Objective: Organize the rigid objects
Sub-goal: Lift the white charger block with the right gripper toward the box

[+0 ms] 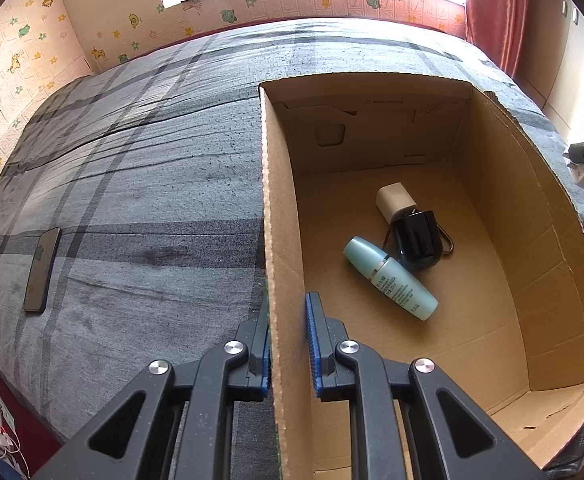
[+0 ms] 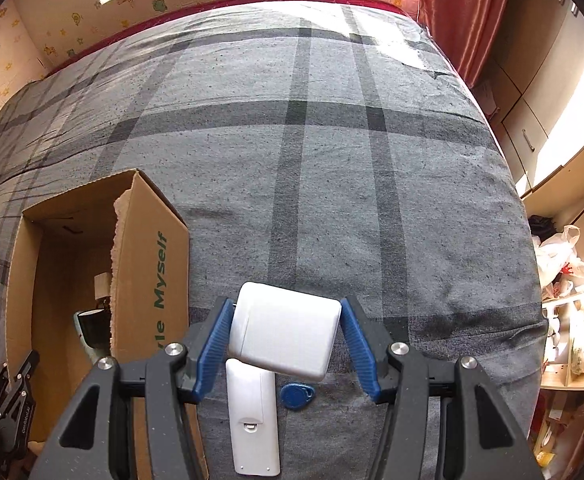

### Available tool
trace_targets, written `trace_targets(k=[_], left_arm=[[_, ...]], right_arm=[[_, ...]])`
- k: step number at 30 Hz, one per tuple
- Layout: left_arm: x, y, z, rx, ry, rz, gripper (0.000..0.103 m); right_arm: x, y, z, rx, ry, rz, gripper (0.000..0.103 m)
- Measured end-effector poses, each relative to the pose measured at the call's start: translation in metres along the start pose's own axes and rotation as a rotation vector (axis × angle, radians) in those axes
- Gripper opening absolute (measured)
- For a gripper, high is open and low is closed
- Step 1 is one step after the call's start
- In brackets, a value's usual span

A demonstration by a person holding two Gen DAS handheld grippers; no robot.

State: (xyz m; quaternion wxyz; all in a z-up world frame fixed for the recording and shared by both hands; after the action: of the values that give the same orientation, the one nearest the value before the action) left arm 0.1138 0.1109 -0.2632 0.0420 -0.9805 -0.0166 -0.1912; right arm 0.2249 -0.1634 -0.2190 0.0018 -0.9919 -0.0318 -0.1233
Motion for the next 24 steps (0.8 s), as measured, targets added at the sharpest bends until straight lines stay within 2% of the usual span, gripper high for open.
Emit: trace_targets(k=[12,24], left_arm=[[-0.001,0.000,0.001,-0.008,0.000,-0.004,0.016],[0.000,0.001,0.000,-0.012,0.000,-0.007,0.016]], right_arm=[[-0.005,-0.068,-0.046,0.056,0.060,-0.142,0.059],[-0.036,-0.143,-0.052,0.151,0.036,-0.296,0.059]])
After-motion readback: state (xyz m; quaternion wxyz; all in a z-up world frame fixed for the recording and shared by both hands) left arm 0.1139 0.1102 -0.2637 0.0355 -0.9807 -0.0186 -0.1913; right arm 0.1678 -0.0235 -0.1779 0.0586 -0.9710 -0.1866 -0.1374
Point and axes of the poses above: each gripper's, at about its wrist camera, not at the fingertips, and z roughly the way its jaws point, y to its right, x to its top, the point moved 9 cm from there along z, roughly the way its jaws point, and after that the axes turned 7 degrees about -y, right-handed, at the moved point
